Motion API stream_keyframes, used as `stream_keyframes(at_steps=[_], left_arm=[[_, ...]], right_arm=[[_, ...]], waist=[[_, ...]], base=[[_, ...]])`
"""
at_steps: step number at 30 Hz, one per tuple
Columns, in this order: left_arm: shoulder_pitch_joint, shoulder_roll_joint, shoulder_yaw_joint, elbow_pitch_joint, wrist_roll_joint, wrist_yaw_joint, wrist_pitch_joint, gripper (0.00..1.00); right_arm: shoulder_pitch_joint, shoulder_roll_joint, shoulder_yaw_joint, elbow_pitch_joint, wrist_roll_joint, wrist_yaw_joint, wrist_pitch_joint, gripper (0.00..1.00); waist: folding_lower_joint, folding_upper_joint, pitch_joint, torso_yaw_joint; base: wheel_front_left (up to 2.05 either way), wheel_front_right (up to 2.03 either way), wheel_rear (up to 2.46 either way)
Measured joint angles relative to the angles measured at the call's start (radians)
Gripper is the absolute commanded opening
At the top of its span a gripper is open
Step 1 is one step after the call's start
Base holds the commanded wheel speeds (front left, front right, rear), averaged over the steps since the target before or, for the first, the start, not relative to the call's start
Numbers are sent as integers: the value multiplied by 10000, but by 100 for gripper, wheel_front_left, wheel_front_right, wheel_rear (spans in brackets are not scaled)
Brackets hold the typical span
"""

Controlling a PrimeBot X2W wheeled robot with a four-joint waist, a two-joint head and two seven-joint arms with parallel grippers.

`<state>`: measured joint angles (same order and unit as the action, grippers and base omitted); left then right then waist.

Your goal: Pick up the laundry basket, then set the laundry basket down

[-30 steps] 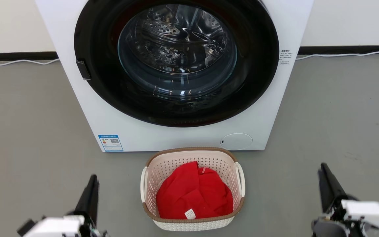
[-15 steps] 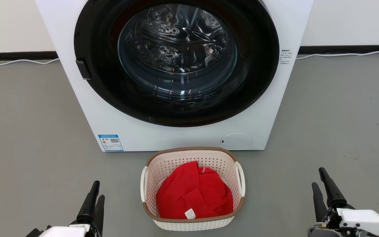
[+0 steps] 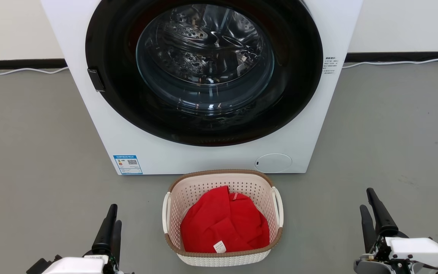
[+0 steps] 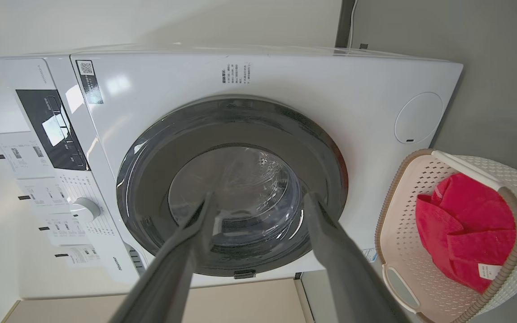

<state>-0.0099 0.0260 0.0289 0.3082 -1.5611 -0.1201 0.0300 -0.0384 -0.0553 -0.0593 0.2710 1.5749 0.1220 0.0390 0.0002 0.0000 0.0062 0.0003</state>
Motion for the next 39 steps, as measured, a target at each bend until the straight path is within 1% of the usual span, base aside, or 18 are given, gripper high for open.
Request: stream_keyframes(at_steps=[5, 13, 26, 31, 39], left_arm=[[-35, 8, -61, -81, 291, 0, -144, 100], [-157, 15, -167, -155, 1032, 0, -366, 100], [-223, 36, -303, -224, 2794, 0, -757, 100], [-255, 44, -314, -230, 3526, 0, -874, 100], [-423, 54, -385, -228, 4987, 13, -1103, 100]], right_arm=[[-40, -123, 244, -130, -196, 0, -211, 100], [-60, -274, 533, -384, -874, 0, -408, 100], [-91, -464, 1003, -646, -2050, 0, -765, 100], [-103, -558, 1129, -734, -2692, 0, -951, 100], [-153, -667, 1310, -826, -3787, 0, -1166, 100]], waist=[[0, 0, 6, 1], [0, 0, 9, -1], [-1, 0, 30, 12], [-1, 0, 38, 12], [-1, 0, 39, 7]], base=[[0, 0, 0], [0, 0, 0], [0, 0, 0], [0, 0, 0], [0, 0, 0]])
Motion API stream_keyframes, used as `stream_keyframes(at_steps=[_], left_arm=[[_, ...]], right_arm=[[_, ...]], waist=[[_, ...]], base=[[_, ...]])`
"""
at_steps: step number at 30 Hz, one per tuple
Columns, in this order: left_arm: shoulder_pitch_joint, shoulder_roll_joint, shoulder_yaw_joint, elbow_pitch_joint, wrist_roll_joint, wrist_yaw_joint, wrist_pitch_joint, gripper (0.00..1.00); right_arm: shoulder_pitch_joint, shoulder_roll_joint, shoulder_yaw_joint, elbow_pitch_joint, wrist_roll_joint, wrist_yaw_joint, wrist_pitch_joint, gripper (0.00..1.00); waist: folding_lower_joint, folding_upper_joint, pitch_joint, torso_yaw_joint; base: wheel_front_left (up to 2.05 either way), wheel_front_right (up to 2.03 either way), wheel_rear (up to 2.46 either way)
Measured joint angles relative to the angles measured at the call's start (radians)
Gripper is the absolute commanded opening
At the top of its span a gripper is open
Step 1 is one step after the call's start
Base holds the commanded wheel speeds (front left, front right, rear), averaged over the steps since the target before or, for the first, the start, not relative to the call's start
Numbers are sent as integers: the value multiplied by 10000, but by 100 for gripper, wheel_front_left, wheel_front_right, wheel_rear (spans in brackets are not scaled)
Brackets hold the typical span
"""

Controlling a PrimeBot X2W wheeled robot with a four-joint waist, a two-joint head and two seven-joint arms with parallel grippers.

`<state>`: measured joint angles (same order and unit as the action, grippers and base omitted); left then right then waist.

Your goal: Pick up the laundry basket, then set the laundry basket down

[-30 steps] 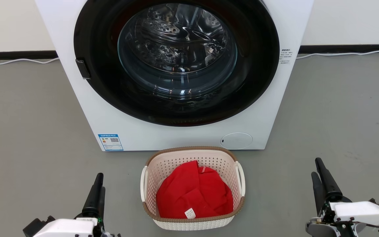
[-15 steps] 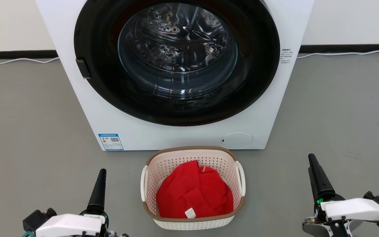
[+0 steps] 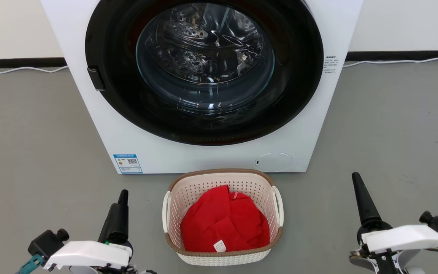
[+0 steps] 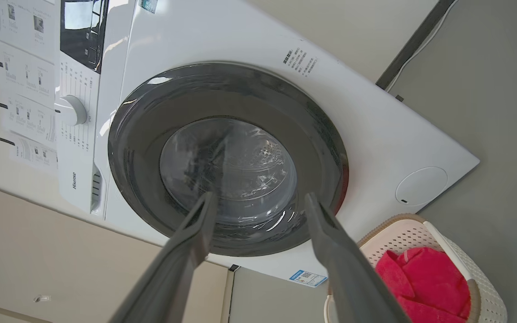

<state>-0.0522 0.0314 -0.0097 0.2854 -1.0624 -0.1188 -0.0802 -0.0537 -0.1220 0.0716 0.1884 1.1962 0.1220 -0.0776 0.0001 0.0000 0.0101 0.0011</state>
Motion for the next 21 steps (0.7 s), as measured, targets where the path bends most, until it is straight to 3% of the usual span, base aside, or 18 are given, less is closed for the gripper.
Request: stream_keyframes(at_steps=[21], left_arm=[[-193, 21, -426, -234, 3743, 738, -585, 100]], right_arm=[[-150, -198, 230, 81, -3927, 10, -581, 100]], waist=[[0, 1, -5, 26]], base=[[0, 0, 0]])
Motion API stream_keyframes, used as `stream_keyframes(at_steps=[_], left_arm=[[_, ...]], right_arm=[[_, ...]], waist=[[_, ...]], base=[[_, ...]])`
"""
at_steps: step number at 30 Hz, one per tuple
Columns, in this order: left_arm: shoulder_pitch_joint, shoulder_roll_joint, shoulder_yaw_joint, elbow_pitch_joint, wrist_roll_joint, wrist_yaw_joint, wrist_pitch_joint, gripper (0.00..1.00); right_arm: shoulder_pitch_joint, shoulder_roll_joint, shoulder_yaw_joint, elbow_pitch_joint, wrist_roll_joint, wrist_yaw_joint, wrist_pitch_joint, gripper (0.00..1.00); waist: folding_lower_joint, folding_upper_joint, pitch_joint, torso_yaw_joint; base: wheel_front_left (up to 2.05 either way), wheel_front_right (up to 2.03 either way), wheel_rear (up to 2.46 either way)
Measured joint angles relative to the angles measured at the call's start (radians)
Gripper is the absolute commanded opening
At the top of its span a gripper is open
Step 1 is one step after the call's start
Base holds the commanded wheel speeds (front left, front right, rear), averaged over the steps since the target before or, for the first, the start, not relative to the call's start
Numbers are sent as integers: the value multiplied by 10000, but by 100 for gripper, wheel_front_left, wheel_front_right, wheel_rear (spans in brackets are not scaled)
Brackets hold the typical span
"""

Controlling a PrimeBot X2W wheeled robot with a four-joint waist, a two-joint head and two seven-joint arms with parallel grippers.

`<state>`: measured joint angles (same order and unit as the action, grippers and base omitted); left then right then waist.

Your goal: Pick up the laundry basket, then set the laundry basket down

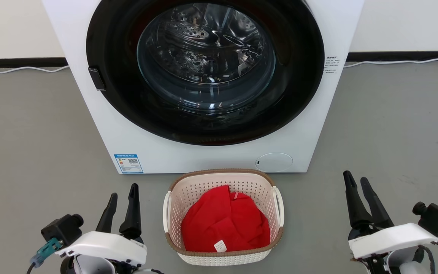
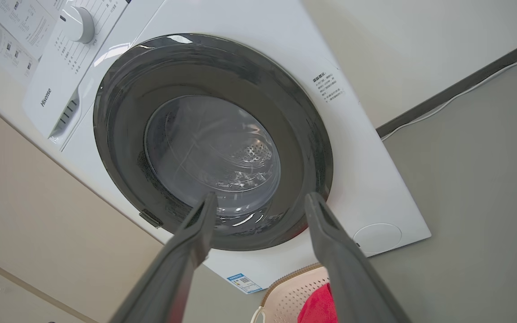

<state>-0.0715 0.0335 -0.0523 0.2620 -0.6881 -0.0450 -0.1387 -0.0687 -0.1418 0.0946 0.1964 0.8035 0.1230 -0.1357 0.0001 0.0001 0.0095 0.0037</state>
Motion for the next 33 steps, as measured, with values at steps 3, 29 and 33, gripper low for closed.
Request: stream_keyframes(at_steps=[3, 29, 33], left_arm=[[-7, 6, -69, -104, 476, 96, -69, 100], [-216, 46, -466, -485, 3962, 627, -834, 100], [-291, 50, -508, -483, 4309, 640, -970, 100]], right_arm=[[-2, 29, -104, -6, -558, 0, -69, 100], [-199, 384, -894, 50, -4943, 2, -800, 100], [-208, 384, -892, 48, -5438, 4, -918, 100]], waist=[[0, 0, 15, -1], [-1, 0, 110, 14], [-1, 0, 131, 11]], base=[[0, 0, 0], [0, 0, 0], [0, 0, 0]])
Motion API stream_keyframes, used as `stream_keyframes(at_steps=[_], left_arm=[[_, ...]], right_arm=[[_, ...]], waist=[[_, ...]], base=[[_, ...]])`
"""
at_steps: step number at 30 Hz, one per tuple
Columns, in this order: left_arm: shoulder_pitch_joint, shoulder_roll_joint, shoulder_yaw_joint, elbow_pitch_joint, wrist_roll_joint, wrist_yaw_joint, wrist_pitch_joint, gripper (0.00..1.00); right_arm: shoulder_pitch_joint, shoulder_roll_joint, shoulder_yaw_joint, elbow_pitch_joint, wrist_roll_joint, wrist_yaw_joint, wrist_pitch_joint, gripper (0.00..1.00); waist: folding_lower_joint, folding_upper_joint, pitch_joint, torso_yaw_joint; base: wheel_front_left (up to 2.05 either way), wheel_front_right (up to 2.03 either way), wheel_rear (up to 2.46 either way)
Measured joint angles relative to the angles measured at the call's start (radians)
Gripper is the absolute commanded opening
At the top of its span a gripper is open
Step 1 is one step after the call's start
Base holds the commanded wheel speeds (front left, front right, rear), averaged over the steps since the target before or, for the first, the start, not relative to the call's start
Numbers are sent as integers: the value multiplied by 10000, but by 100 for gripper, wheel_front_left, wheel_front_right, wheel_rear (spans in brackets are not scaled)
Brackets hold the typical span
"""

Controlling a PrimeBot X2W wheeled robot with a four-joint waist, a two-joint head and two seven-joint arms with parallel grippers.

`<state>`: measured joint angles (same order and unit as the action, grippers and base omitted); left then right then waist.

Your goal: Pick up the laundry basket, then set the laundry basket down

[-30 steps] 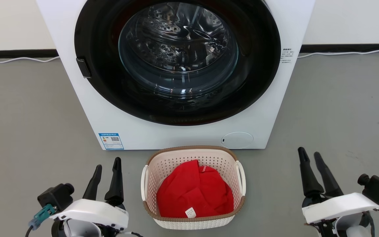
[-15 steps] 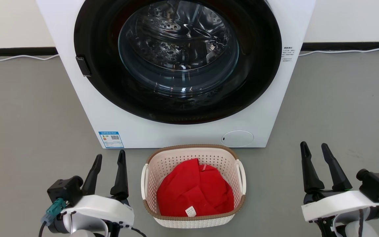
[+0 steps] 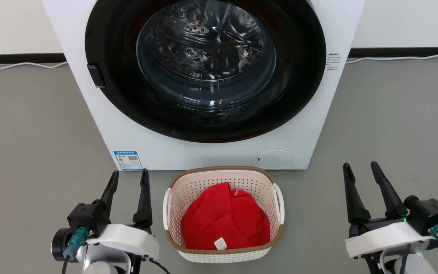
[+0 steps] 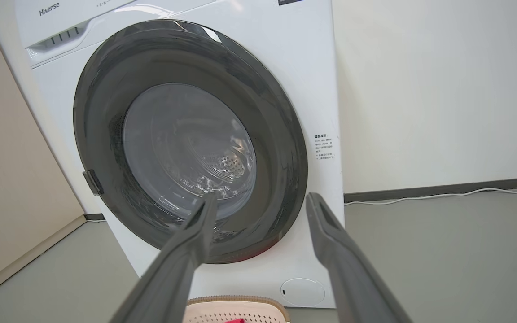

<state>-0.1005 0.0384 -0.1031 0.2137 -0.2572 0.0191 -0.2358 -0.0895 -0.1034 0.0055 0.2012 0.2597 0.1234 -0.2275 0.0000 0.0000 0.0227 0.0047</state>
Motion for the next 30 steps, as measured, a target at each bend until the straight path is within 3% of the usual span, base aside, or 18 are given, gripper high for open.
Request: stream_keyframes(at_steps=[8, 30], left_arm=[[-130, 8, -35, 29, 644, 86, -192, 100], [-134, 12, -105, 151, 454, 207, -198, 100]], right_arm=[[-194, 6, -171, 19, -849, 0, -205, 100], [-194, 107, -167, 77, -802, 0, -205, 100]], waist=[[0, 0, 50, -7], [0, 0, -25, -10]], base=[[0, 0, 0], [0, 0, 0]])
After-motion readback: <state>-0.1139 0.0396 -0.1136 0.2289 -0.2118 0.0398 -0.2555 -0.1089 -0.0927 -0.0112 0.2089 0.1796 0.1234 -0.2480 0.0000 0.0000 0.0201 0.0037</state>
